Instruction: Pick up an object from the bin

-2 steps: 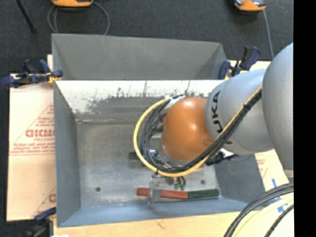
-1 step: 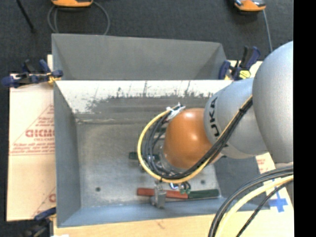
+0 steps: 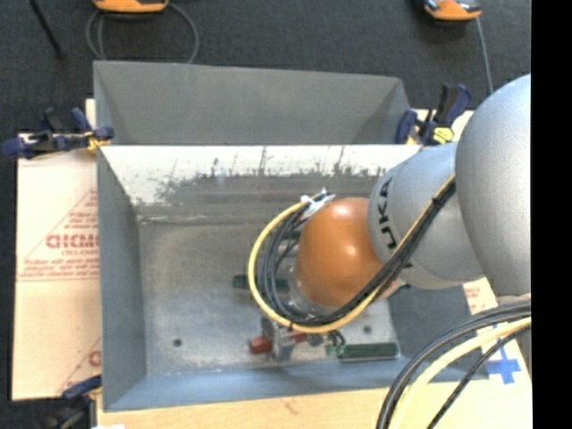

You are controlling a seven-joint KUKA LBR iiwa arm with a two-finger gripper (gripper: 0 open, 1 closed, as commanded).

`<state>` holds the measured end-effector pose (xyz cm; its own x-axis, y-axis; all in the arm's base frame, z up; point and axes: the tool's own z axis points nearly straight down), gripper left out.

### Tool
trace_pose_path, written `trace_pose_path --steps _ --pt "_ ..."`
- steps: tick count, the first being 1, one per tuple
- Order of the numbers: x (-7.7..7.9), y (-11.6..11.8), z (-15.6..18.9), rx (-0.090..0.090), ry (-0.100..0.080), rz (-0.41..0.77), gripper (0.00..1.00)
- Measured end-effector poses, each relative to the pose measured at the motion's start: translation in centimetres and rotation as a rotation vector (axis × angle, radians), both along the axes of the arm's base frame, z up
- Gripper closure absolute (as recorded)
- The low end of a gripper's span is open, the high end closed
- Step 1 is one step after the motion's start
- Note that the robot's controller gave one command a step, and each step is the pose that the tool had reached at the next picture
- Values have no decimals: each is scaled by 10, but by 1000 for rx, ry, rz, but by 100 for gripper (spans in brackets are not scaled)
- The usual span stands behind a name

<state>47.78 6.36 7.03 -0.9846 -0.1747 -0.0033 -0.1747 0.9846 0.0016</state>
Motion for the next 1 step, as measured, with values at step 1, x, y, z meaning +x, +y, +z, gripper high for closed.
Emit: trace_pose_path --steps 1 --pt "12 3 171 -2 -9 -9 100"
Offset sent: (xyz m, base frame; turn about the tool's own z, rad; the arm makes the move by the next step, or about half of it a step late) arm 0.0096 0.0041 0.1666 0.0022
